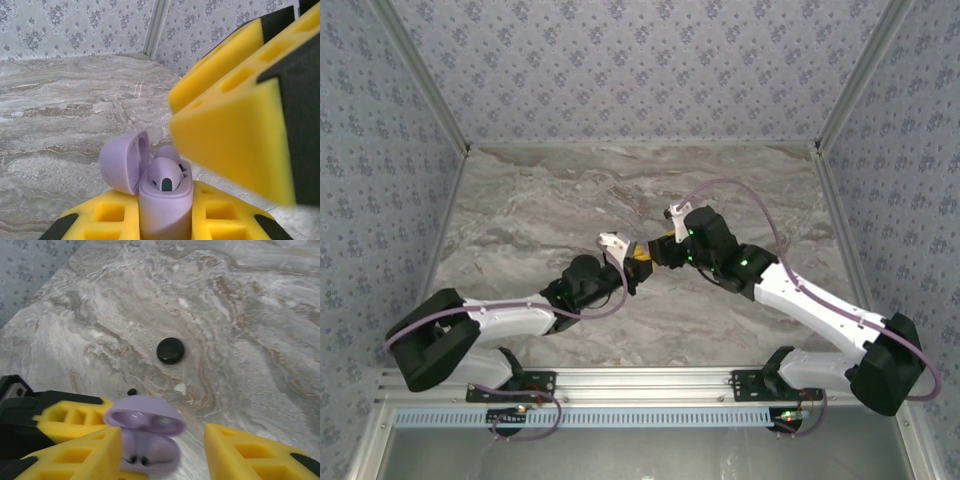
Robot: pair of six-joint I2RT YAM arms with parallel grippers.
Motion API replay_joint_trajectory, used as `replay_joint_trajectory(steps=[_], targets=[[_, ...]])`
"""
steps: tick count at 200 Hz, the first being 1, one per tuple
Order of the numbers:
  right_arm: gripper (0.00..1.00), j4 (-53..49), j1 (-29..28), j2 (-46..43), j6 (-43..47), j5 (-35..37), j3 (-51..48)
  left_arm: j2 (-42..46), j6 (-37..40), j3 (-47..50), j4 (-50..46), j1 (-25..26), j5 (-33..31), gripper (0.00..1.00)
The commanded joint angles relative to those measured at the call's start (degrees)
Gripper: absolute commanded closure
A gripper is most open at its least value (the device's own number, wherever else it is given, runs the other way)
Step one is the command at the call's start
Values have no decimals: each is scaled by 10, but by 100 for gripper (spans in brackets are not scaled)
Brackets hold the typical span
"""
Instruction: Insert wireless bluetooth earbuds into charging case
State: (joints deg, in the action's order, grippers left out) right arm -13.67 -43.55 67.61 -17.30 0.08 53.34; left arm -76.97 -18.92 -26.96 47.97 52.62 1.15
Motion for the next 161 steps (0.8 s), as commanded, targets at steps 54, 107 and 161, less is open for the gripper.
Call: replay_joint_trajectory(steps=[54,107,161], targets=[[52,-57,136,-35,0,-106,-25,88,10,-10,-57,-66,174,82],[54,-49,163,-22,7,-173,-38,109,19,-8,-53,-69,237,82],[64,-25,166,3,17,-238,-42,108,12,-14,-32,-69,297,82]])
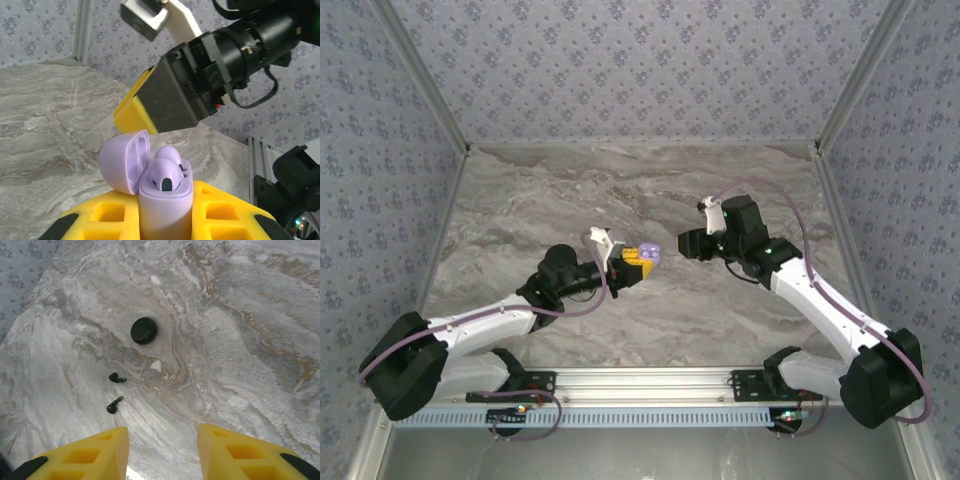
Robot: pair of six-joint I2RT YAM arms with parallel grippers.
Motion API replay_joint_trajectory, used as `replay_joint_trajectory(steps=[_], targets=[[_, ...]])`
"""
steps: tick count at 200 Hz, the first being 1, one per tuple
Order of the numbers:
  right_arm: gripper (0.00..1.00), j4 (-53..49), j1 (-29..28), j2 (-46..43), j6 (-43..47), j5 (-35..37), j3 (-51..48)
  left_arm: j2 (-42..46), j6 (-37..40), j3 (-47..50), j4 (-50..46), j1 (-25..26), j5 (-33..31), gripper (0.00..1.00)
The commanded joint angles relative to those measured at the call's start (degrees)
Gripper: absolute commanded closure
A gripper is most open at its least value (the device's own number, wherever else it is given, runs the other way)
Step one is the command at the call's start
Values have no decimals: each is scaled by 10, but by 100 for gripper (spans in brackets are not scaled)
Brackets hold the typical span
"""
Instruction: Insert wireless bluetooth earbuds into charging case
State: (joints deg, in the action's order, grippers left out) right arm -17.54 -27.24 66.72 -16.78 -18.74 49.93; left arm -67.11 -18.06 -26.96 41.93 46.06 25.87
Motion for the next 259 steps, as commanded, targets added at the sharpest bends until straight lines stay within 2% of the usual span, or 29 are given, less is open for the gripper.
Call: replay_joint_trajectory(steps=[1,39,128,184,259], targets=[[64,14,3,13,11,-52,-8,9,3,-14,29,-3,51,82],[72,28,3,16,14,-74,-9,8,2,-14,33,-3,68,82],[77,67,-1,31,13,-161,-12,-11,-9,-19,61,1,105,83],[77,81,-10,27,13,-218,-12,-40,-20,-26,68,3,92,82],[78,79,-12,-2,20,-234,-18,-55,-20,-28,37,1,40,82]])
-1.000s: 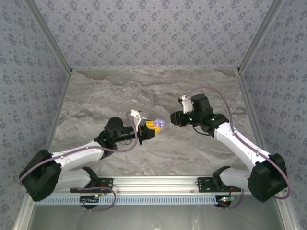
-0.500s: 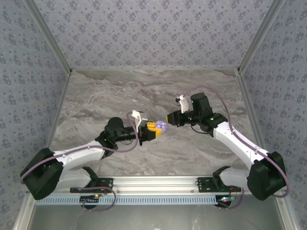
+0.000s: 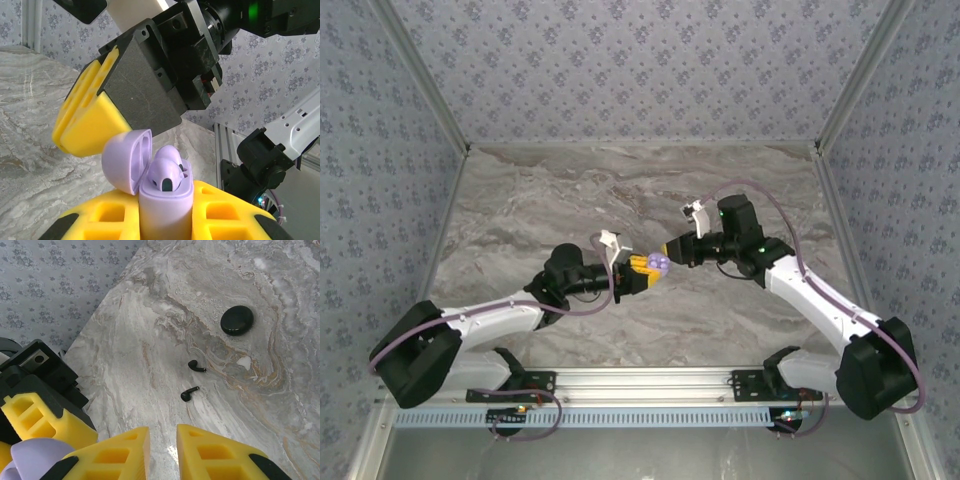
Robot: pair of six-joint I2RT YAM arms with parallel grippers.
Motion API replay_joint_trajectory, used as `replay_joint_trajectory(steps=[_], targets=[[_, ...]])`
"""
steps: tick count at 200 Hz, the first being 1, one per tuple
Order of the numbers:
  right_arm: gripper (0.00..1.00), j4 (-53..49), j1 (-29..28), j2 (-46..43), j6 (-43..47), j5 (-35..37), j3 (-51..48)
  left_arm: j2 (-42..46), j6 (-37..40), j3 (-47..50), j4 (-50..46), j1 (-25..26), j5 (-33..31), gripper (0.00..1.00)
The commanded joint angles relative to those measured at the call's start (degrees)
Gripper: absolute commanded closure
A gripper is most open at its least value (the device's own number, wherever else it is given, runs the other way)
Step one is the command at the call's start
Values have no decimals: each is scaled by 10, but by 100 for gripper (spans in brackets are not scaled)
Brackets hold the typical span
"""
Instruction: Insert wireless bluetooth earbuds into charging case
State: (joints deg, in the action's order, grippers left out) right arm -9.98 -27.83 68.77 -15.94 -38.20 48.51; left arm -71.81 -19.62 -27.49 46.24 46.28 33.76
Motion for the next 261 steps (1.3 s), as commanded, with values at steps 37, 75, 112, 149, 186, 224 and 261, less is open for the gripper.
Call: replay_joint_trajectory(steps=[37,75,112,149,186,224,261], targets=[[78,-2,-6,-30,14,-36,-6,-14,-7,-26,-15,-1,-58,82],[77,-32,-5,-38,18,33,-3,-16,-11,-30,-24,-2,-75,82],[76,-107,-4,-54,7,248,11,-15,-12,-71,-136,-2,-175,82],[75,-143,6,-59,-7,331,9,-32,-17,-119,-240,-5,-281,81],[74,-151,9,-61,-10,335,-6,-90,-49,-210,-366,-23,-295,81],[74,-149,10,-66,-19,328,-21,-193,-56,-307,-442,-51,-237,81],[74,-146,9,-73,-29,319,-36,-294,-55,-391,-466,-77,-196,81]])
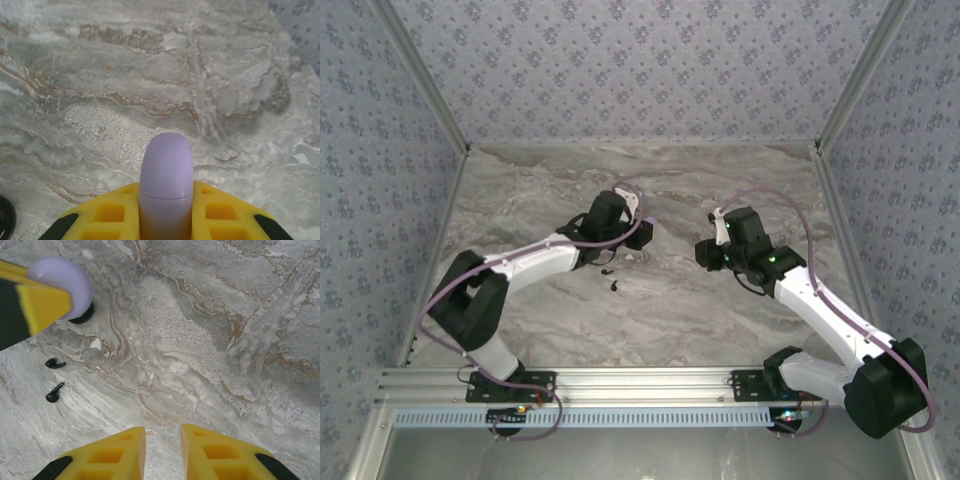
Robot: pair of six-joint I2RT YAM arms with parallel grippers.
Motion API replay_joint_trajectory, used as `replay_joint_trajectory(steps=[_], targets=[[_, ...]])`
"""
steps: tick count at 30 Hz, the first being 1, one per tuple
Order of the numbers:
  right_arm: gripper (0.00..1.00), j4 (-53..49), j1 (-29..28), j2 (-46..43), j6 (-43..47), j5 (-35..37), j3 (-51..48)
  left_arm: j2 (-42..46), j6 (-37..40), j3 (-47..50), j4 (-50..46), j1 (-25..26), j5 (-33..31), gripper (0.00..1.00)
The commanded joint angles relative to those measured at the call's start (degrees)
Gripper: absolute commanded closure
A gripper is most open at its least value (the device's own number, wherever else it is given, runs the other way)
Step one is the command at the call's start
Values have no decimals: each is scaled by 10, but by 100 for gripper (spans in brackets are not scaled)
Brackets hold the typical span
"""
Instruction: Insert wireless bluetooth earbuds into charging case
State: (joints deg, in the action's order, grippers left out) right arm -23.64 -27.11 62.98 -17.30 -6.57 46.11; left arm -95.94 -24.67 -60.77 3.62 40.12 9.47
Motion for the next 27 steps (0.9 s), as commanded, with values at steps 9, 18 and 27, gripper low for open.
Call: replay_joint_trajectory(steps=[9,18,27], targets=[[74,-12,3,-17,-18,-1,-18,-180,-16,-174,-54,-44,97,81],[74,-21,3,-15,-11,1,-14,-284,-18,-283,-87,-70,122,82],[73,-27,7,-9,-7,5,-9,-364,-10,-385,-147,-85,105,81]])
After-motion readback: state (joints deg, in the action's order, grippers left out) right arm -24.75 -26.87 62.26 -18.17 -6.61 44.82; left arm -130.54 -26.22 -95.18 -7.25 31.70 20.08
